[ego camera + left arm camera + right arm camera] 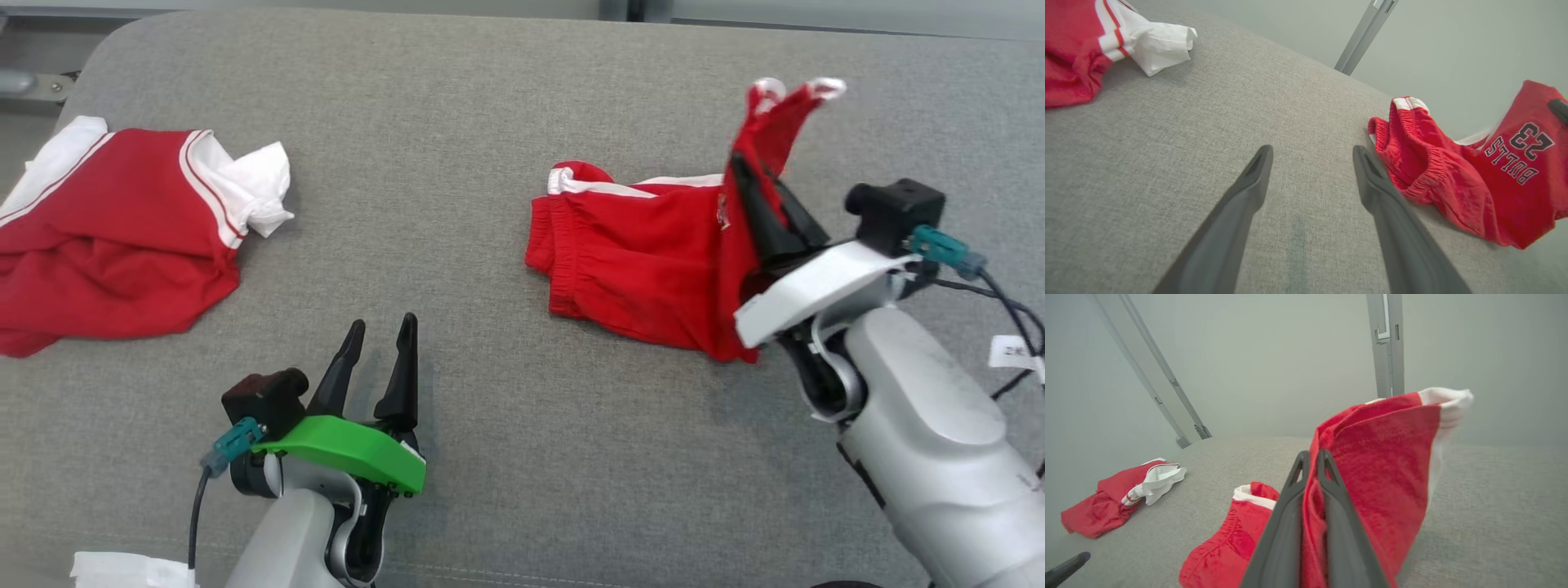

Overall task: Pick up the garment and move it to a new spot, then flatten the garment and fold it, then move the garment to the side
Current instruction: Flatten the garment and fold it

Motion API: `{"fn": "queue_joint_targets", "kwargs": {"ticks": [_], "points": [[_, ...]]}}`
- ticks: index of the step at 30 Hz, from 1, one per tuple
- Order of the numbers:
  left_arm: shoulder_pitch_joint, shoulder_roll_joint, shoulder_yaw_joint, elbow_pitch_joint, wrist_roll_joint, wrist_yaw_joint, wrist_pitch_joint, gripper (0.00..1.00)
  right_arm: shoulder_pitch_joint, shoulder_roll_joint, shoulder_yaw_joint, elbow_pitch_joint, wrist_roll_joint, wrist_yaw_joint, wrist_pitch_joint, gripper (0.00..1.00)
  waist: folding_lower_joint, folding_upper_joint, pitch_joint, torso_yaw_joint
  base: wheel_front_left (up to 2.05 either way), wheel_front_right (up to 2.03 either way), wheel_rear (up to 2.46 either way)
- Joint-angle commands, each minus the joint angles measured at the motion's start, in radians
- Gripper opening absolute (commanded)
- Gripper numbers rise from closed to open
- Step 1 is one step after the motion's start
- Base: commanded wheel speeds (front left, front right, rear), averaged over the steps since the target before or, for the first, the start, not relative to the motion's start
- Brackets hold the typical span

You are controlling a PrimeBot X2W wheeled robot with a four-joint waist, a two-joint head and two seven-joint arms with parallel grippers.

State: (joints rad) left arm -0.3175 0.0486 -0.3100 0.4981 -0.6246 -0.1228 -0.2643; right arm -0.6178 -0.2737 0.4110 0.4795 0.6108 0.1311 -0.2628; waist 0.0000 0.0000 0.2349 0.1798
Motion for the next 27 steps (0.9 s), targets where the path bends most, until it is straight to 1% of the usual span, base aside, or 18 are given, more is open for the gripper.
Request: {"fn": "queue_joint_targets", "kwargs": {"ticks": [1,5,8,13,14,15,18,20,23,27], "points": [[0.013,0.004,-0.003,0.002,-0.009,-0.002,0.000,1.00,-0.017,0.006,0.025,-0.001,0.005,-0.001,-0.003,0.00,0.0000,0.0000,-0.001,0.029,0.00,0.00,0.00],[0.015,0.004,-0.021,-0.002,-0.024,-0.002,0.000,1.00,-0.073,0.041,0.158,0.044,0.014,-0.001,-0.003,0.00,0.0000,0.0000,0.004,0.083,0.00,0.00,0.00],[0.013,0.003,-0.045,-0.006,-0.036,-0.003,0.000,1.00,-0.110,0.066,0.227,0.099,0.014,-0.001,-0.003,0.00,0.0000,0.0000,0.011,0.130,0.00,0.00,0.00],[0.014,0.004,-0.068,-0.015,-0.056,0.000,0.000,1.00,-0.147,0.102,0.276,0.217,0.008,-0.001,-0.003,0.00,0.0000,0.0000,0.024,0.192,0.00,0.00,0.00],[0.013,0.003,-0.070,-0.018,-0.057,0.001,0.000,1.00,-0.148,0.112,0.278,0.238,0.014,-0.001,-0.003,0.42,0.0000,0.0000,0.025,0.199,0.00,0.00,0.00],[0.014,0.003,-0.068,-0.020,-0.057,0.003,0.000,1.00,-0.150,0.122,0.283,0.249,0.016,-0.001,-0.003,1.00,0.0000,0.0000,0.026,0.203,0.00,0.00,0.00],[0.016,0.004,-0.052,-0.026,-0.047,0.010,0.000,1.00,-0.145,0.139,0.294,0.234,0.015,-0.001,-0.003,1.00,0.0000,0.0000,0.024,0.197,0.00,0.00,0.00],[0.020,0.003,-0.034,-0.028,-0.034,0.017,0.000,1.00,-0.126,0.139,0.278,0.202,0.015,-0.001,-0.003,1.00,0.0000,0.0000,0.017,0.181,0.00,0.00,0.00],[0.027,0.003,0.004,-0.033,-0.012,0.027,0.000,1.00,-0.085,0.136,0.227,0.144,0.007,-0.001,-0.003,1.00,0.0000,0.0000,0.002,0.139,0.00,0.00,0.00],[0.038,0.004,0.054,-0.043,0.028,0.037,0.000,1.00,-0.012,0.114,0.109,0.080,-0.029,-0.001,-0.003,1.00,0.0000,0.0000,-0.020,0.077,0.00,0.00,0.00]]}}
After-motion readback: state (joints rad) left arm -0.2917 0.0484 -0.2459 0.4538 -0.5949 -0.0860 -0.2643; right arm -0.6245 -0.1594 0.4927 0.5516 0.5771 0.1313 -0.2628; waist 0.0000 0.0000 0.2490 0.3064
